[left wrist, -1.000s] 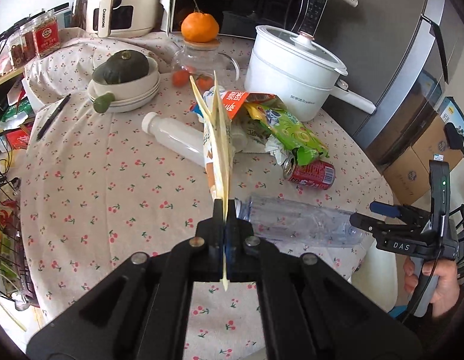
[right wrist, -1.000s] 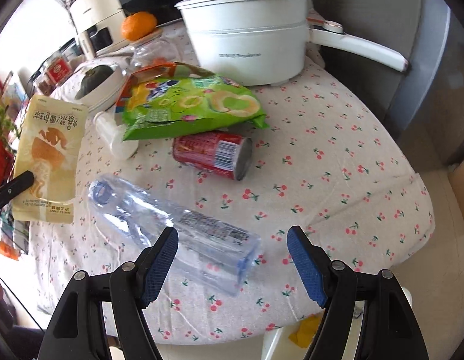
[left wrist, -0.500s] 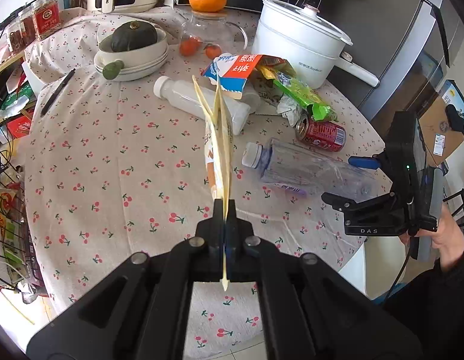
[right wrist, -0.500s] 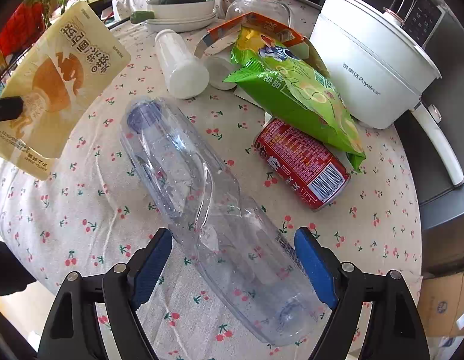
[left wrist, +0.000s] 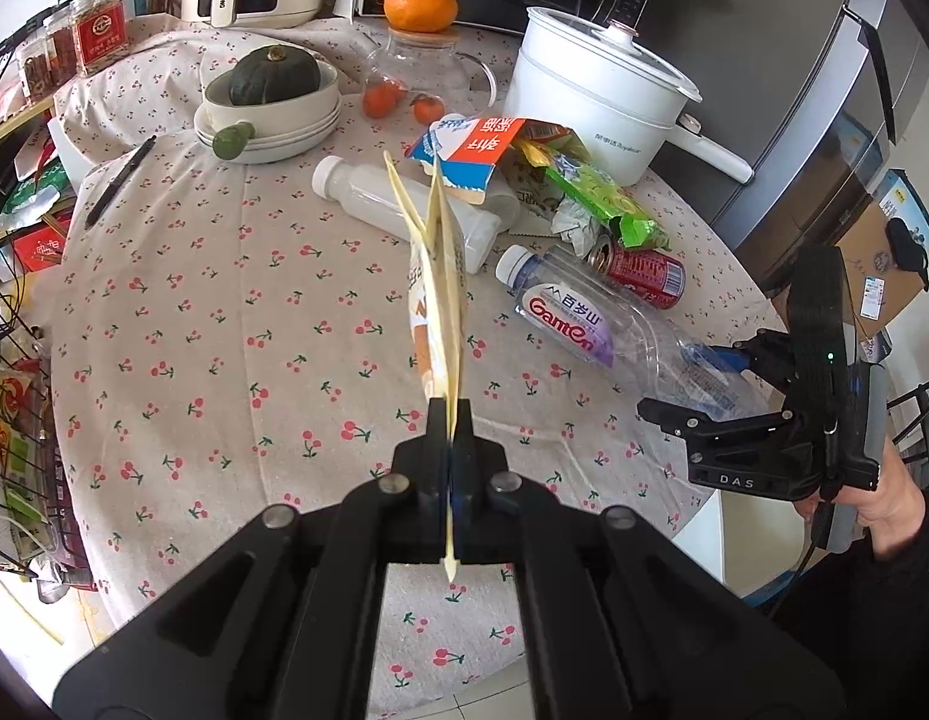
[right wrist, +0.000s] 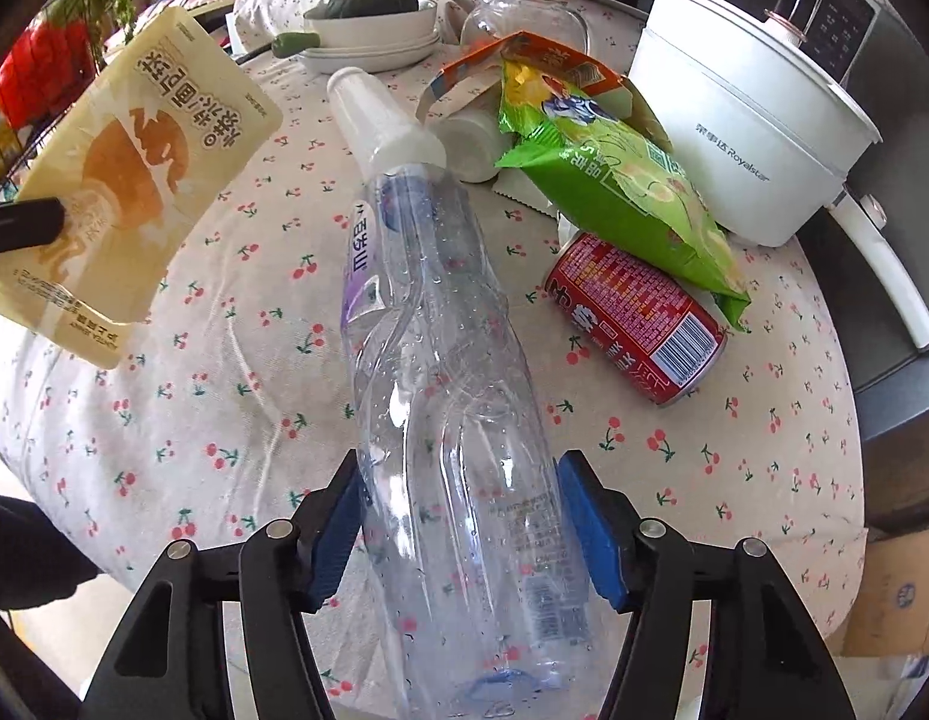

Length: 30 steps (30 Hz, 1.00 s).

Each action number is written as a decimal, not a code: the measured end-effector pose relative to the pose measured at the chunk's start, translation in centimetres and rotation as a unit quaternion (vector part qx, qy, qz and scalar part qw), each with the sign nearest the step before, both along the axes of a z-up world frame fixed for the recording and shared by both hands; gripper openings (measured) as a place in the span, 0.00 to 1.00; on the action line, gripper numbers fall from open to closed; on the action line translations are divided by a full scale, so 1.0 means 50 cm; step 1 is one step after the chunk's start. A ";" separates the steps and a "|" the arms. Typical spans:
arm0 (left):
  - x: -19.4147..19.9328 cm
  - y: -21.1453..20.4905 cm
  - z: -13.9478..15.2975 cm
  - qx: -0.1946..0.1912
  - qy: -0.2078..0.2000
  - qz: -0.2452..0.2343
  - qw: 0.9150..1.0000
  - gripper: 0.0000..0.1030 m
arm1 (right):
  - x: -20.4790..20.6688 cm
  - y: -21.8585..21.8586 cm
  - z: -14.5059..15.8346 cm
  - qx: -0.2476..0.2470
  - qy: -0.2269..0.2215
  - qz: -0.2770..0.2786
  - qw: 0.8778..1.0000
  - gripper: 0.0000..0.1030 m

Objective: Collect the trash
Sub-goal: 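Grasp the clear plastic bottle with the right tool, then carry the bottle and packet to the white bin and release both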

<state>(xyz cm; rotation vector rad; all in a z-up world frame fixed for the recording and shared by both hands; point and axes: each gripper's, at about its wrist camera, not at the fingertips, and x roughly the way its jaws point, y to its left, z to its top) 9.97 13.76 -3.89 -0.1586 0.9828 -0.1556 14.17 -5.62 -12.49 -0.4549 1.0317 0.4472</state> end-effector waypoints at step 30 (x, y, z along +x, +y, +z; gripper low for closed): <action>-0.084 -0.430 0.006 -0.022 -0.021 -0.267 0.963 0.01 | -0.292 -0.546 0.132 0.083 -0.006 -0.317 0.945 0.63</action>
